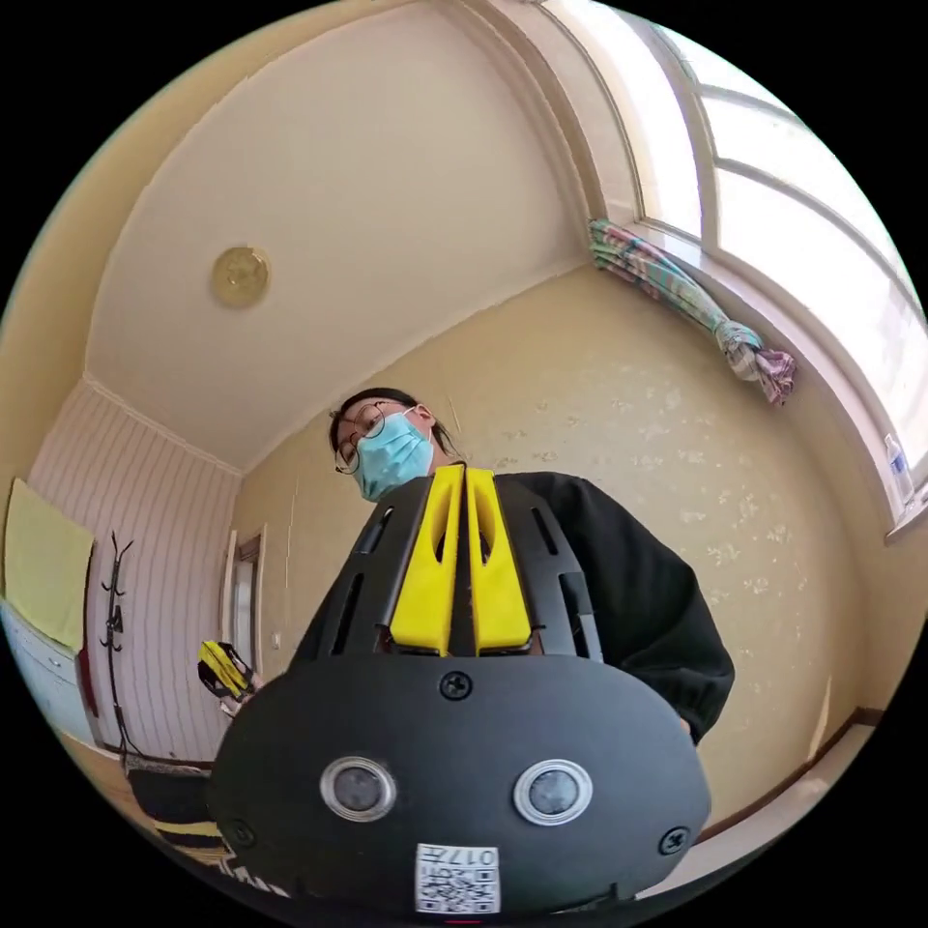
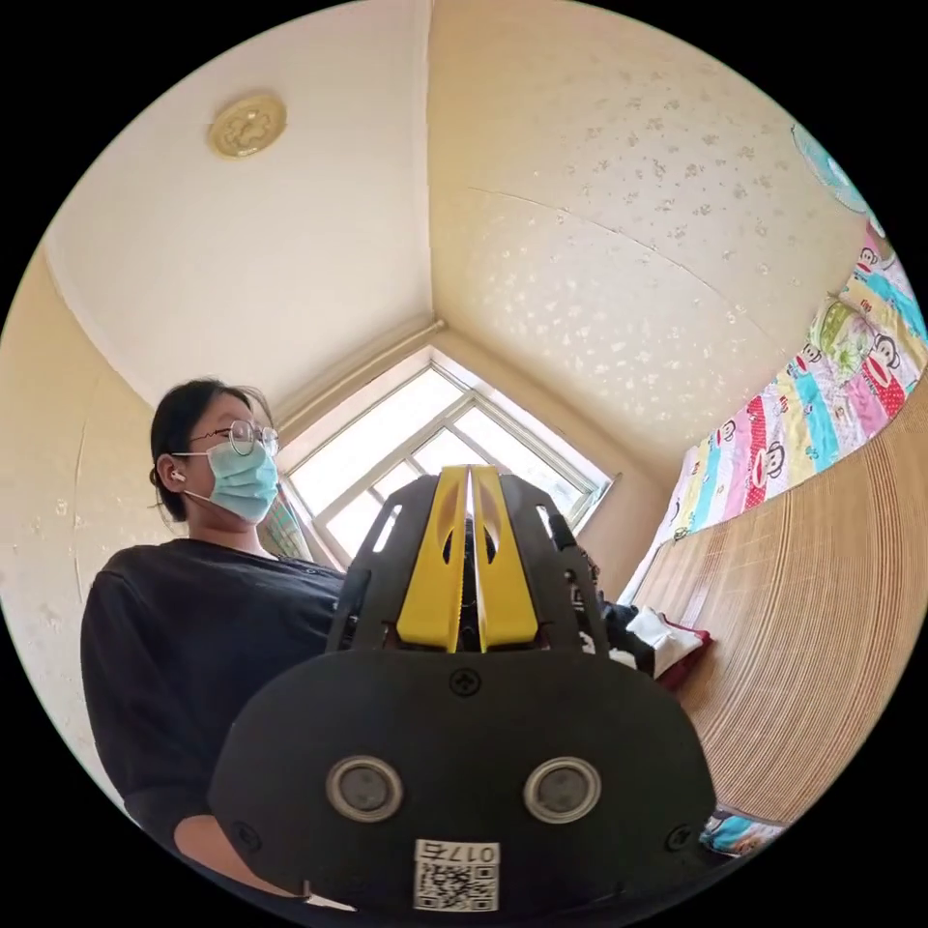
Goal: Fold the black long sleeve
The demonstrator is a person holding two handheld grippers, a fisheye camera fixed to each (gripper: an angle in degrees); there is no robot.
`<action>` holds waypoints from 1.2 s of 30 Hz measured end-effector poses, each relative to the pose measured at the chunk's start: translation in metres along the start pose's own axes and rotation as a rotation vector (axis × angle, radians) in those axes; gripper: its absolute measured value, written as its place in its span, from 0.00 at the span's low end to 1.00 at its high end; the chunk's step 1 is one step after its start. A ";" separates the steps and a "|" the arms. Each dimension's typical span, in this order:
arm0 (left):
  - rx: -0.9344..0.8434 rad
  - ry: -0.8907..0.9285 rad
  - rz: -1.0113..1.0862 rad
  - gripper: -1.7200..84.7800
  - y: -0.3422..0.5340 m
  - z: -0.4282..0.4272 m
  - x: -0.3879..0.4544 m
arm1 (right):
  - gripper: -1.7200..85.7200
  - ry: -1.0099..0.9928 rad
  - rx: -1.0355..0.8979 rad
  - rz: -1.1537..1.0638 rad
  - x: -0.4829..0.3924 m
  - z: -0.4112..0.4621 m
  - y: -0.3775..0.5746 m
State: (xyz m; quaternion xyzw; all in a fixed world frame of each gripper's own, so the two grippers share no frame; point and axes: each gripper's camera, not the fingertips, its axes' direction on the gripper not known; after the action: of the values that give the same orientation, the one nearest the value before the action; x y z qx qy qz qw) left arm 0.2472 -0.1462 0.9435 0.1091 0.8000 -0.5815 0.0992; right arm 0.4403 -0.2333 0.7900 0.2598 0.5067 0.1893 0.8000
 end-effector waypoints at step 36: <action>-0.355 -1.622 -0.795 0.10 0.252 0.000 -0.345 | 0.03 1.134 -0.633 -0.303 -0.004 0.230 -0.047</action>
State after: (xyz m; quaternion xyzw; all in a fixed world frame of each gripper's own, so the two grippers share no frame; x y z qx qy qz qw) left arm 0.6508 -0.0912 0.8129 -0.6320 0.5417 -0.3400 0.4377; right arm 0.6498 -0.3246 0.8454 -0.2013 0.7999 0.3217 0.4649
